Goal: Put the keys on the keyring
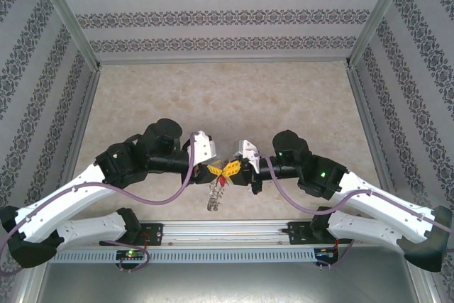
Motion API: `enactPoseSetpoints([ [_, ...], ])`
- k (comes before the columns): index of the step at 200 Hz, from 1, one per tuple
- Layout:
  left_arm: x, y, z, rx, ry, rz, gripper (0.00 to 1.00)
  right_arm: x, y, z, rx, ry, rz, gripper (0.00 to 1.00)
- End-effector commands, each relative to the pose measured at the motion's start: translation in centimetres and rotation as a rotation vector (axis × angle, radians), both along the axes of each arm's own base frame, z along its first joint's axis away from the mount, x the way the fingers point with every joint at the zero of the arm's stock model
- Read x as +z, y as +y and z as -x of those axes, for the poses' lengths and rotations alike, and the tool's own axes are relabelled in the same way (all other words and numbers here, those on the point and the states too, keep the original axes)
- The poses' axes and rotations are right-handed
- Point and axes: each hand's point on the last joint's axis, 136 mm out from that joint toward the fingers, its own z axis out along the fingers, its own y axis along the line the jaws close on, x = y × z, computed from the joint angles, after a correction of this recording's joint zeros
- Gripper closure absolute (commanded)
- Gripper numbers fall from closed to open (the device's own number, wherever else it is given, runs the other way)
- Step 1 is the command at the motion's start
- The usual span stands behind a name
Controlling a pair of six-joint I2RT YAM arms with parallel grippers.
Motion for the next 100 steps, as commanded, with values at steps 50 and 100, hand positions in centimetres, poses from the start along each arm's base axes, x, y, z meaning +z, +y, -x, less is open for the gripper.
enactPoseSetpoints([
  [50,-0.3,-0.5,0.8,-0.047,0.046,-0.018,0.89,2.9,0.1,-0.1,0.011,-0.058,-0.072,1.00],
  [100,-0.7,-1.0,2.5,-0.140,0.083,0.013,1.00,3.1,0.0,0.0,0.012,-0.064,-0.076,1.00],
])
